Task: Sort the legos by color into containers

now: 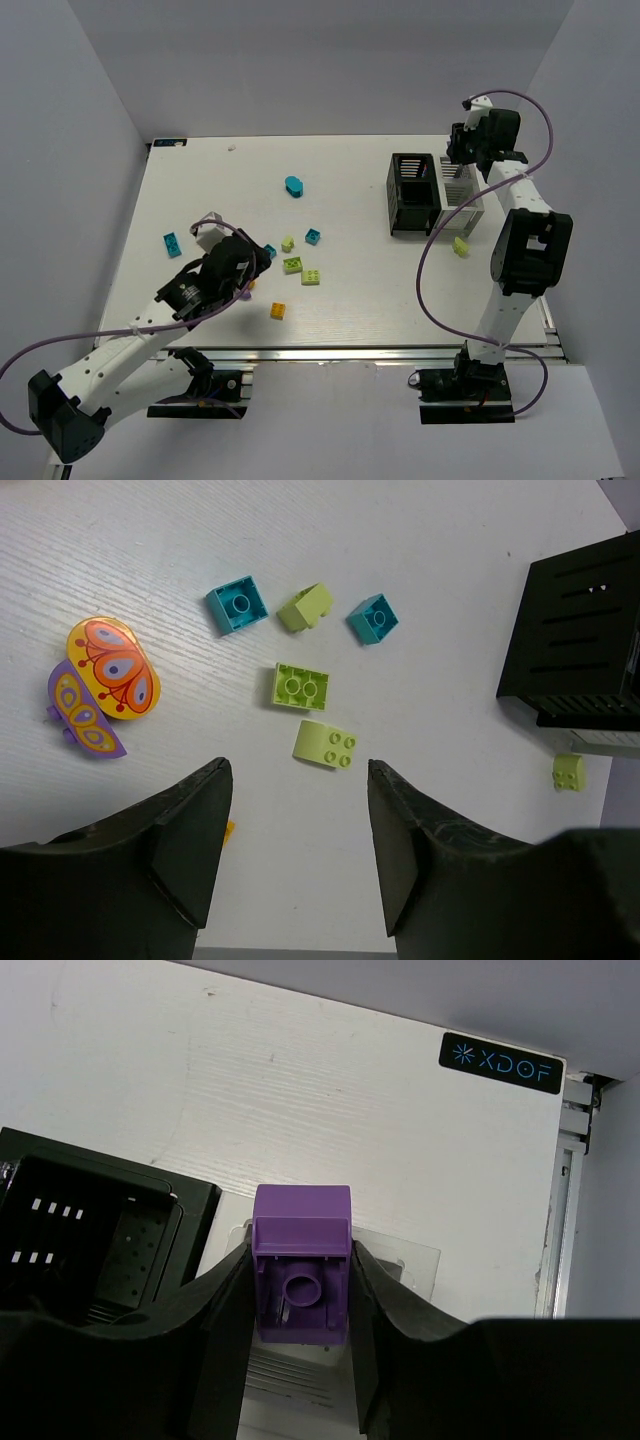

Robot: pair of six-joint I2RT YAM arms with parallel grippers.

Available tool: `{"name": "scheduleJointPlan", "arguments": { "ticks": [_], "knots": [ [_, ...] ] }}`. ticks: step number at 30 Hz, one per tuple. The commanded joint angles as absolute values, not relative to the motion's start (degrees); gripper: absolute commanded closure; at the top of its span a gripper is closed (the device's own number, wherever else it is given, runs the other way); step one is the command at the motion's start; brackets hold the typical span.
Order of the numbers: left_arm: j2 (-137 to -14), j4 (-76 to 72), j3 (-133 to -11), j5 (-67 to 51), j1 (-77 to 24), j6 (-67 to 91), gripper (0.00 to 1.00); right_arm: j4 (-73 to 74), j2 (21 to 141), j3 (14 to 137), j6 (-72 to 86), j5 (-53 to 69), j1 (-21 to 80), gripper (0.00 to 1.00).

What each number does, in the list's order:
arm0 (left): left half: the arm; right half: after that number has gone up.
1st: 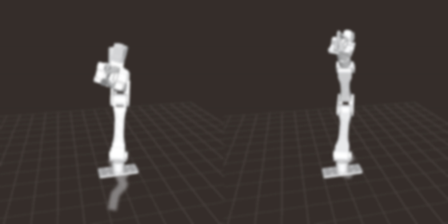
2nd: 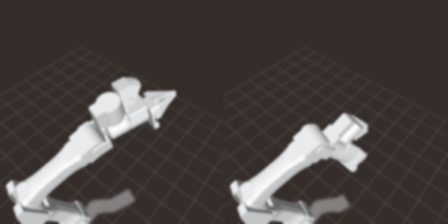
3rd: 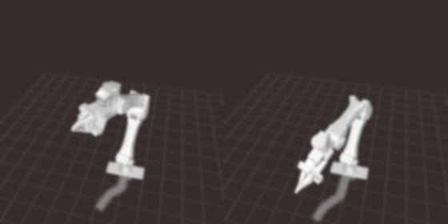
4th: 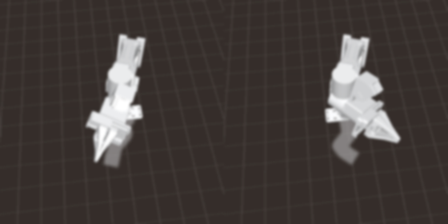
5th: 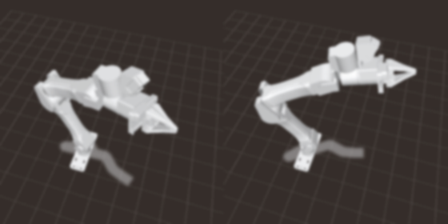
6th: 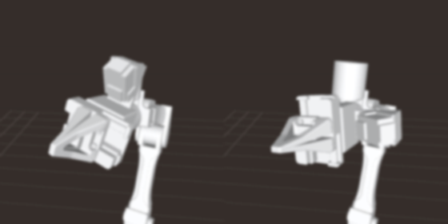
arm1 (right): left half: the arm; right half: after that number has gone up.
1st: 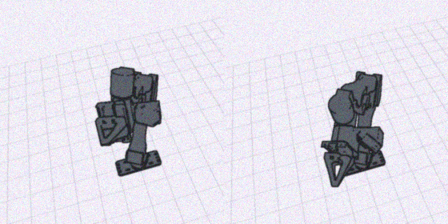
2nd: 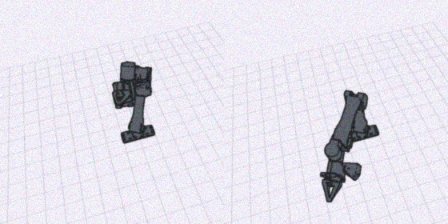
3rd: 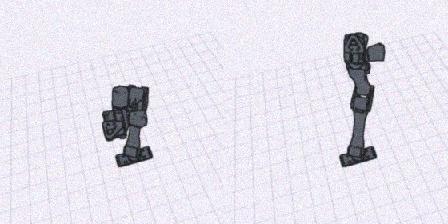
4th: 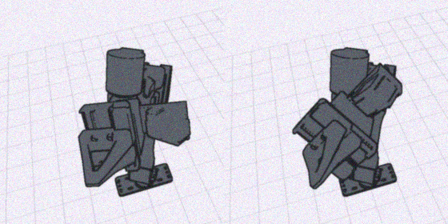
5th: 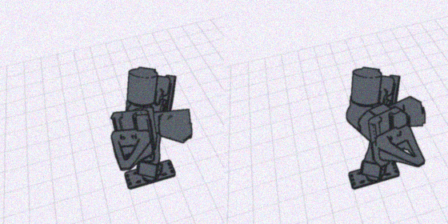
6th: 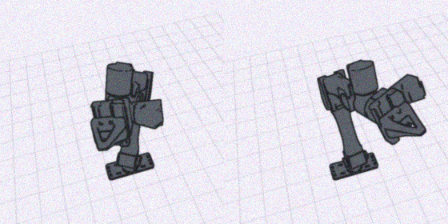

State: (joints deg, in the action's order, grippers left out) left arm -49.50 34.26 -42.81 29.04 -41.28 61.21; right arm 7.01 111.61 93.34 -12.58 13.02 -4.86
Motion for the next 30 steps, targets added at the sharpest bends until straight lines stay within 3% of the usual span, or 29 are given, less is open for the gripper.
{"name": "scheduleJointPlan", "arguments": {
  "ticks": [1,10,14,17,18,19,20,21,22,24,25,26,28,29,30],
  "knots": [
    [-49.75,33.75,-44.3,28.65,-40.61,60.47,0.33,4.75,112.24,95.63,-13.88,13.45,-5.01,0.55],
    [-51.41,32.7,-44.73,27.07,-39.38,60.3,0.33,4.48,112.06,93.16,-14.06,14.5,-5.27,0.34],
    [-52.91,32.78,-45.79,26.37,-38.41,59.77,0.34,5.71,111.53,94.74,-14.67,16.43,-5.71,0.33],
    [-53.0,34.1,-45.79,26.63,-37.45,61.08,0.57,11.32,108.73,95.98,-22.03,28.16,-5.8,0.33],
    [-53.0,35.32,-45.62,26.63,-37.09,61.69,0.77,13.51,107.59,95.72,-27.8,38.57,-5.8,0.35],
    [-52.74,36.03,-45.35,26.54,-36.65,62.92,0.86,17.71,104.88,94.32,-30.73,43.89,-5.8,0.37],
    [-52.73,36.73,-45.09,26.28,-35.43,63.63,0.93,19.75,103.64,93.26,-33.63,49.6,-5.54,0.41],
    [-52.65,38.3,-44.39,25.41,-34.72,64.76,0.97,21.6,101.27,92.12,-37.75,57.05,-5.1,0.52],
    [-52.82,39.02,-44.04,24.62,-33.67,65.04,0.97,25.62,100.29,90.98,-39.62,58.61,-3.01,0.59],
    [-53.43,41.73,-43.68,21.82,-30.16,65.3,0.9,31.79,98.71,88.51,-44.88,59.24,-0.19,0.77],
    [-53.96,42.53,-43.59,20.93,-28.75,65.3,0.65,34.34,97.14,87.37,-49.09,58.19,4.61,0.77],
    [-54.83,42.97,-43.51,19.96,-26.3,64.87,0.54,35.76,96.16,85.71,-49.48,56.7,6.66,0.72],
    [-55.98,44.21,-43.51,17.51,-24.18,63.81,0.35,34.11,92.39,78.69,-47.13,53.01,11.57,0.41],
    [-57.2,44.12,-43.33,16.45,-22.69,63.11,0.31,30.36,91.16,76.23,-45.46,52.3,12.56,0.29],
    [-58.09,44.21,-43.24,15.57,-22.07,62.58,0.26,28.5,89.84,72.11,-43.53,52.21,13.35,0.11]
  ]
}}
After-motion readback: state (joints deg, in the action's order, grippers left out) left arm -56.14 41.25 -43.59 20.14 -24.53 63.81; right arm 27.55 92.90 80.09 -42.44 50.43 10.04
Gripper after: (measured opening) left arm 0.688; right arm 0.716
